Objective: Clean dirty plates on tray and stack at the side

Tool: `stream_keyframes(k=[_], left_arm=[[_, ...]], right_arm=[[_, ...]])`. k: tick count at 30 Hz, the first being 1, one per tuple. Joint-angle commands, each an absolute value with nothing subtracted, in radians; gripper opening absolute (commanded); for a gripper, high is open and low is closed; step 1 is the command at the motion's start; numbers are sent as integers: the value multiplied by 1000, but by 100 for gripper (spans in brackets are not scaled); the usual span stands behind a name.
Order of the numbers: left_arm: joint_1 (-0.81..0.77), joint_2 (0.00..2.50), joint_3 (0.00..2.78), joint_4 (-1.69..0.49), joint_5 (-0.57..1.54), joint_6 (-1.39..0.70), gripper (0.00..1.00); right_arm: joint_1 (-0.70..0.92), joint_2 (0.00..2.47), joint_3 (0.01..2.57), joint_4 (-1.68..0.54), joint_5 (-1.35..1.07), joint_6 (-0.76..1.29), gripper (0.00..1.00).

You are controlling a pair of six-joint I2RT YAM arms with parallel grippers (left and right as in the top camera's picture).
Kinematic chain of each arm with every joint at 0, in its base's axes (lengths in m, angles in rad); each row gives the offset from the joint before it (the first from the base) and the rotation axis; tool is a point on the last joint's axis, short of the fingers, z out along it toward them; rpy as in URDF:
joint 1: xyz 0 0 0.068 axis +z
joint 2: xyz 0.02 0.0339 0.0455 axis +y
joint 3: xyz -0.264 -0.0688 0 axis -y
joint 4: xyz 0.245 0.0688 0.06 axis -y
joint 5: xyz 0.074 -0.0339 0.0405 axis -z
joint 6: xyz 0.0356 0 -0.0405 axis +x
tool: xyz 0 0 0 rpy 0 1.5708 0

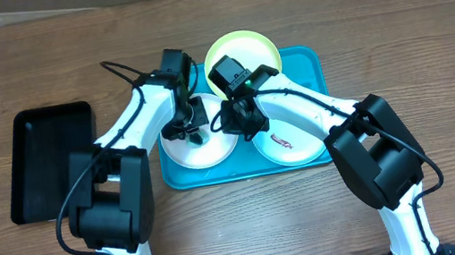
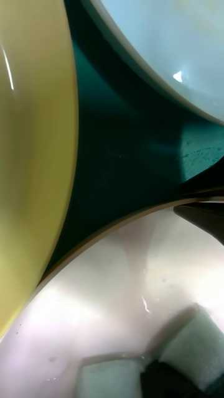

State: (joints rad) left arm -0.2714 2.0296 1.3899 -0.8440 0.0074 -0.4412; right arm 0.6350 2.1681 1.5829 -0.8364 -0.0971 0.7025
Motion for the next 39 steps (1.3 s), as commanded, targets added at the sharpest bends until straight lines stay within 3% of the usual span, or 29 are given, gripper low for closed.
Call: stream_keyframes(k=[1,7,12,20,25,31,39], left_arm=[[-260,2109,1369,-942,-287,-441,4],[-260,2107,1476,-1104,-544,-555,4],[-260,2107,1577,-1140,-567,-559,4],[-260,2105,1756,-1203,-405,-557,4],[-244,2064,1792,-1171,-176,-479,4],[-134,1979,1792,-1151,-15,-429,4],[-30,1957,1784,-1155,216,-215,4]], right_arm=[[635,2185,1572,-842,-42,707,4],[635,2185,1572,-836,-42,707,4],[635,2185,1572,-836,-42,707,4],[635,2178,1599,-869,-46,670,4],[635,2160,1654,-916,-47,651,4],[636,2120,1702,-953,-89,616,4],[647,2029,1717,-978,-44,550,4]])
